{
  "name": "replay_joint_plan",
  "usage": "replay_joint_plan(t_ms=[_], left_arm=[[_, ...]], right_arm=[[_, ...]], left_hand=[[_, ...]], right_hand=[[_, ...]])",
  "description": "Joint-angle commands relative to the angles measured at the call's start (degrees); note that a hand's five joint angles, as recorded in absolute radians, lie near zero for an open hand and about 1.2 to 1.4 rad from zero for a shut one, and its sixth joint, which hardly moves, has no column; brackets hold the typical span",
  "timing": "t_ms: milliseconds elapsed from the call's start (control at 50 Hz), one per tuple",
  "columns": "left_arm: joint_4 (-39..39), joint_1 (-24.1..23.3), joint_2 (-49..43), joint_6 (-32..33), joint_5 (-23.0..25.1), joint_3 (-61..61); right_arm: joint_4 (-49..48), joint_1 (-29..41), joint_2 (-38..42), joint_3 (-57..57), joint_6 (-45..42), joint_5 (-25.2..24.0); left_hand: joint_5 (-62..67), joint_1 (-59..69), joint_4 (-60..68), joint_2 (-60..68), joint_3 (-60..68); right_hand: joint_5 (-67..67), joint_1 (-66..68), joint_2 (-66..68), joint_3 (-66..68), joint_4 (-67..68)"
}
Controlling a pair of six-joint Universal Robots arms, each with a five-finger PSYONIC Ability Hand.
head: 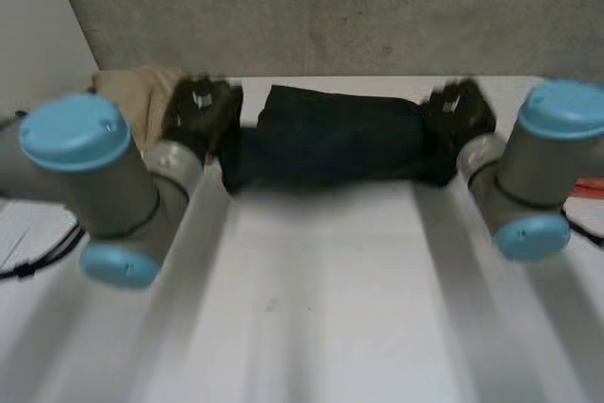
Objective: Fold the laundry.
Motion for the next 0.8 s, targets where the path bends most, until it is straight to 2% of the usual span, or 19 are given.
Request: replay_joint_plan(t_ms=[20,120,160,180,220,260,280,320,400,460,520,560,660,800], left_arm=[[-11.83,-0.21,4.46,0.94,0.14,-9.53],[-24.66,-0.48,12.9,2.96,0.49,-13.92],[-32.13,-0.91,17.12,5.59,0.58,-16.64],[-35.03,-1.26,18.52,7.0,0.58,-17.61],[-44.23,-2.92,22.82,12.33,1.37,-19.89],[-49.27,-4.34,25.21,16.22,2.25,-21.39],[-53.38,-5.47,27.05,19.11,3.21,-22.44],[-54.74,-6.54,28.38,20.98,4.18,-22.8],[-51.15,-6.8,28.38,21.6,5.24,-21.67],[-43.43,-6.54,24.88,21.6,4.98,-18.16],[-34.81,-6.37,17.85,21.6,3.49,-12.89],[-30.77,-6.28,14.25,21.6,1.91,-9.38],[-20.85,-5.84,3.81,21.51,-4.15,2.47],[-17.39,-4.61,-12.37,21.6,-5.83,20.58]], right_arm=[[9.74,0.6,-3.61,10.54,-4.8,0.53],[23.99,0.69,-16.44,16.8,-7.27,0.8],[29.52,0.69,-20.31,19.08,-7.62,1.15],[35.21,0.61,-23.9,21.61,-8.58,2.02],[40.34,0.34,-27.35,24.53,-10.6,3.08],[45.43,0.08,-32.43,28.47,-15.32,3.43],[46.16,-0.18,-33.59,29.54,-16.57,3.43],[46.08,0.34,-35.7,30.69,-18.25,3.0],[45.11,0.34,-36.68,32.71,-18.17,1.94],[43.01,0.17,-35.28,31.4,-17.64,0.89],[36.95,0.08,-29.31,26.58,-14.66,0.79],[32.12,0.34,-23.52,20.96,-10.36,2.37],[27.27,0.69,-14.81,11.55,-5.34,6.77],[22.7,0.78,-2.33,-1.46,-4.98,8.97]], left_hand=[[12.58,14.51,11.14,11.24,11.69],[12.58,14.51,11.14,11.24,11.69],[12.58,14.51,11.14,11.24,11.69],[12.58,14.51,11.14,11.24,11.69],[12.58,14.51,11.14,11.24,11.69],[12.58,14.51,11.14,11.24,11.69],[12.58,14.51,11.14,11.24,11.69],[12.58,14.51,11.14,11.24,11.69],[12.58,14.51,11.14,11.24,11.69],[12.58,14.51,11.14,11.24,11.69],[12.58,14.51,11.14,11.24,11.69],[12.58,14.51,11.14,11.24,11.69],[12.58,14.51,11.14,11.24,11.69],[12.58,14.51,11.14,11.24,11.69]], right_hand=[[12.09,15.84,12.8,11.7,11.23],[12.09,15.84,12.8,11.7,11.23],[12.09,15.84,12.8,11.7,11.23],[12.09,15.84,12.8,11.7,11.23],[12.09,15.84,12.8,11.7,11.23],[12.09,15.84,12.8,11.7,11.23],[12.09,15.84,12.8,11.7,11.23],[12.09,15.84,12.8,11.7,11.23],[12.09,15.84,12.8,11.7,11.23],[12.09,15.84,12.8,11.7,11.23],[12.09,15.84,12.8,11.7,11.23],[12.09,15.84,12.8,11.7,11.23],[12.09,15.84,12.8,11.7,11.23],[12.09,15.84,12.8,11.7,11.23]])
